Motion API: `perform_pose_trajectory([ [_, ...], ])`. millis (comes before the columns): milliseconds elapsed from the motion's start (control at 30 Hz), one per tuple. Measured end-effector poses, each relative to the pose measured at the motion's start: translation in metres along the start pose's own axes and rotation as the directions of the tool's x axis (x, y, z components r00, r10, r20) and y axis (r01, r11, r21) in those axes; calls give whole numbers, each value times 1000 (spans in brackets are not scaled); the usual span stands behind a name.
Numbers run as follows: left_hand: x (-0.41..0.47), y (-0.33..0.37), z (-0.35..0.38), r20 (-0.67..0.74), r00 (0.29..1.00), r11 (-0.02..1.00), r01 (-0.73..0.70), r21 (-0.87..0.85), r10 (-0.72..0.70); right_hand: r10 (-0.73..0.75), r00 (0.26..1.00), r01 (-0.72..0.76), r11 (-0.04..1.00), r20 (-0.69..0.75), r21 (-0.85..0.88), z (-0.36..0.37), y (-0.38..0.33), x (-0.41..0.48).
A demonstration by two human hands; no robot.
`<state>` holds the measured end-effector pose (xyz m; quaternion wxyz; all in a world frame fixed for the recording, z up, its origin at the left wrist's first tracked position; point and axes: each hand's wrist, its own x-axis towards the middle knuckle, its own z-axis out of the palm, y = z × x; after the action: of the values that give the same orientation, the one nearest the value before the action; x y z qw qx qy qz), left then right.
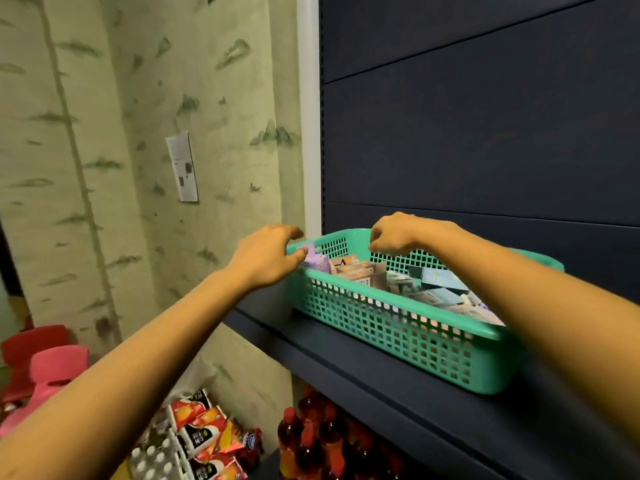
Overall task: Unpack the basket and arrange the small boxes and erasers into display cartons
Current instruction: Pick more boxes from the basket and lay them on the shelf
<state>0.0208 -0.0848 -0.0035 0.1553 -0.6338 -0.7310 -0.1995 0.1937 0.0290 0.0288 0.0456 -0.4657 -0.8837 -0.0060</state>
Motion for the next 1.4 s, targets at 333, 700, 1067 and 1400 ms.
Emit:
perform_pose_trajectory([
  [333, 99, -16, 42, 143, 975, 983, -160, -92, 172, 218, 958, -236, 969, 187, 77, 17, -3, 54],
  [700, 173, -26, 67, 206, 854, 877, -452, -162, 478, 499, 701, -538, 839, 509, -81, 37, -26, 86],
  [1067, 195, -24, 101, 311, 693, 759, -580, -296, 650, 630, 509, -771, 637, 586, -15, 39, -37, 92],
  [1400, 203, -20, 109, 359, 640, 734, -598, -321, 679, 718, 570, -798, 600, 399, 62, 15, -46, 76],
])
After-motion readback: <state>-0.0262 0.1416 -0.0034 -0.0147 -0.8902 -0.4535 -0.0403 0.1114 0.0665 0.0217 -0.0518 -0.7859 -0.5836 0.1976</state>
